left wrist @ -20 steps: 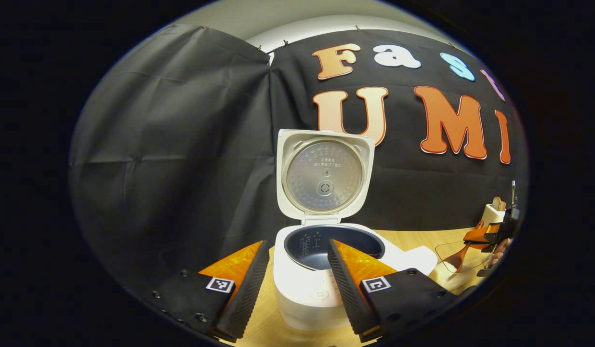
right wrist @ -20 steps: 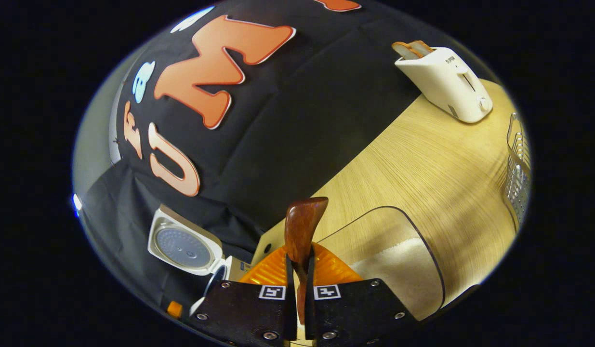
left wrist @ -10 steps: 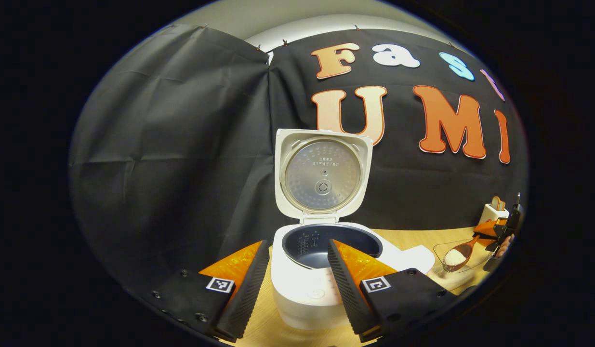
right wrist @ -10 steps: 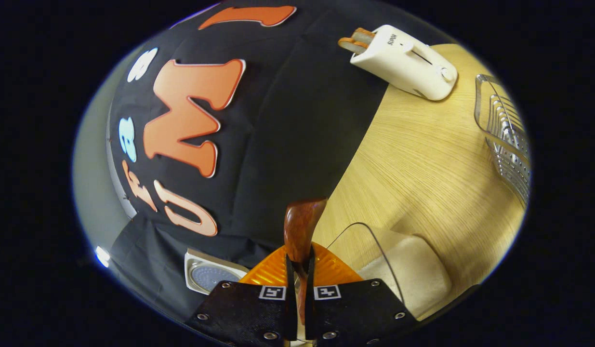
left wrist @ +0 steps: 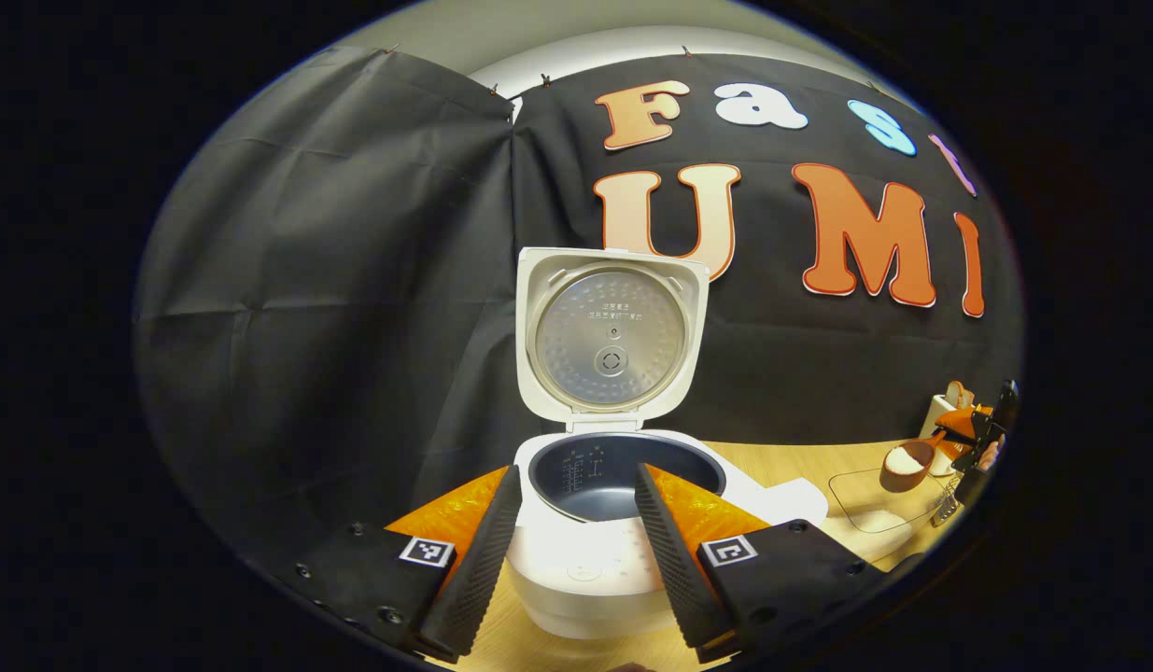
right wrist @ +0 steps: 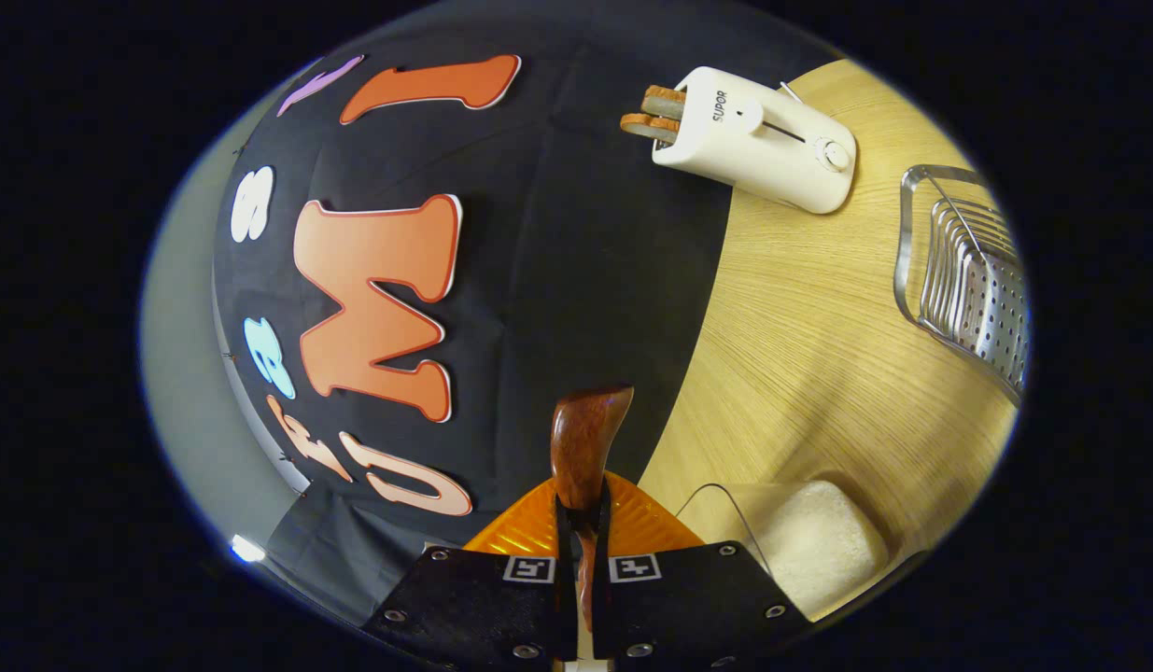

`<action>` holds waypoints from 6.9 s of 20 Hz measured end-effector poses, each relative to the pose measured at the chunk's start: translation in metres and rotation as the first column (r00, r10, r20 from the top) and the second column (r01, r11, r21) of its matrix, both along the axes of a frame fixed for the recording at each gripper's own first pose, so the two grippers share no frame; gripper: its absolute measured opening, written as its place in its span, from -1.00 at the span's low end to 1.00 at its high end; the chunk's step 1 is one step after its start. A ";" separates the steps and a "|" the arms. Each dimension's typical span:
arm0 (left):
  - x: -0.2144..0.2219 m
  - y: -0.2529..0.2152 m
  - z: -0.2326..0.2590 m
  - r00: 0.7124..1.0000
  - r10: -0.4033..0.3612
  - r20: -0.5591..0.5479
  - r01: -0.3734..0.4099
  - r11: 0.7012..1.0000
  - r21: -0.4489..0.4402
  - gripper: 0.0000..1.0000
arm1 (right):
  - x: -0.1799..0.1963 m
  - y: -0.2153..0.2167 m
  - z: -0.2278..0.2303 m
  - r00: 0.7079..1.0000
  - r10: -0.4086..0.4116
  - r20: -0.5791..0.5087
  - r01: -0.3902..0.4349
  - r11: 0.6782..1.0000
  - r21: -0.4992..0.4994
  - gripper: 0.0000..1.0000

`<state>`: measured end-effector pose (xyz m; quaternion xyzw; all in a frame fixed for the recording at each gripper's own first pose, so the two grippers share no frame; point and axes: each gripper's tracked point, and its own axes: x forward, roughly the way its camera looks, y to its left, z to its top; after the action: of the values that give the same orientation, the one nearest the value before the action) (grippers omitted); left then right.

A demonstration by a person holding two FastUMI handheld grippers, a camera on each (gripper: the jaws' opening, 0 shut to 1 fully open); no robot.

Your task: Close the left gripper, press the button to open the rice cooker; take a wooden spoon from the chopstick holder with the right hand, scoop a spoonful of rice and pour it into the rice cooker, then put the wooden spoon back into the chopstick holder.

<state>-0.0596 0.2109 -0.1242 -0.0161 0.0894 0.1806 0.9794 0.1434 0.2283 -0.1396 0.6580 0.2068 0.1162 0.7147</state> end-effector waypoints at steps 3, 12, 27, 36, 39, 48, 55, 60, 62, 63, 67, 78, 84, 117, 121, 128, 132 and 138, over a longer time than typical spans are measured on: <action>-0.003 0.002 0.001 1.000 -0.001 -0.001 0.001 1.000 0.003 0.64 | 0.001 0.000 0.015 1.000 -0.024 0.014 0.023 1.000 0.016 -0.87; -0.012 0.017 0.007 1.000 0.004 0.007 -0.004 1.000 0.012 0.62 | 0.004 0.036 0.081 0.995 -0.029 0.091 0.021 0.996 0.083 -0.87; -0.023 0.055 -0.009 0.999 0.035 0.002 -0.035 0.999 -0.017 0.64 | 0.003 0.208 0.165 0.965 0.148 0.219 -0.160 0.986 0.041 -0.87; -0.014 0.059 -0.021 0.999 0.032 -0.011 -0.033 0.999 -0.042 0.64 | -0.004 0.302 0.152 0.923 0.303 0.235 -0.303 0.952 -0.040 -0.87; -0.013 0.063 -0.024 0.999 0.036 -0.014 -0.036 0.999 -0.037 0.64 | -0.008 0.324 0.147 0.896 0.351 0.271 -0.327 0.936 -0.130 -0.87; -0.012 0.072 -0.030 0.998 0.050 -0.029 -0.051 0.998 -0.037 0.64 | -0.027 0.357 0.144 0.792 0.474 0.384 -0.320 0.859 -0.399 -0.88; -0.014 0.071 -0.029 0.998 0.047 -0.031 -0.048 0.998 -0.028 0.64 | -0.031 0.360 0.151 0.717 0.522 0.461 -0.257 0.813 -0.522 -0.88; -0.014 0.068 -0.027 0.999 0.041 -0.036 -0.041 0.999 -0.019 0.64 | -0.038 0.362 0.164 0.648 0.562 0.514 -0.177 0.768 -0.616 -0.88; -0.014 0.067 -0.027 0.999 0.038 -0.036 -0.039 0.999 -0.017 0.64 | -0.042 0.366 0.168 0.613 0.583 0.534 -0.151 0.749 -0.645 -0.87; -0.014 0.067 -0.026 0.999 0.037 -0.036 -0.038 0.999 -0.016 0.64 | -0.044 0.367 0.169 0.598 0.593 0.540 -0.142 0.741 -0.657 -0.87; -0.014 0.066 -0.024 0.999 0.038 -0.038 -0.039 0.999 -0.008 0.65 | -0.056 0.374 0.181 0.507 0.646 0.570 -0.071 0.691 -0.720 -0.88; -0.017 0.060 -0.016 0.999 0.034 -0.034 -0.033 0.999 0.014 0.73 | -0.100 0.386 0.205 0.252 0.757 0.603 0.203 0.568 -0.798 -0.88; -0.018 0.055 -0.009 0.999 0.032 -0.024 -0.031 0.999 0.026 0.75 | -0.109 0.387 0.201 0.221 0.779 0.587 0.249 0.537 -0.806 -0.78; 0.029 -0.132 0.012 0.968 -0.252 -0.020 0.252 0.967 0.032 0.91 | -0.011 -0.171 0.107 0.888 -0.015 0.459 0.336 0.703 -0.627 -0.87; 0.035 -0.143 0.013 0.964 -0.265 -0.026 0.265 0.963 0.038 0.92 | -0.018 -0.206 0.080 0.902 -0.068 0.426 0.352 0.686 -0.636 -0.87; 0.039 -0.144 0.007 0.969 -0.245 -0.037 0.247 0.968 0.036 0.89 | -0.018 -0.224 0.020 0.931 -0.118 0.345 0.335 0.652 -0.680 -0.87; 0.040 -0.145 0.003 0.970 -0.237 -0.047 0.238 0.971 0.030 0.92 | -0.020 -0.225 -0.007 0.944 -0.129 0.305 0.313 0.647 -0.695 -0.87; 0.042 -0.150 -0.001 0.969 -0.238 -0.068 0.241 0.970 0.040 0.91 | -0.018 -0.217 -0.044 0.960 -0.133 0.246 0.271 0.654 -0.706 -0.87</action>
<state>-0.0175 0.0609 -0.1254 0.0240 0.1172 0.0636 0.9908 0.1254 0.0111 -0.1834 0.3226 0.0986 -0.0005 0.9414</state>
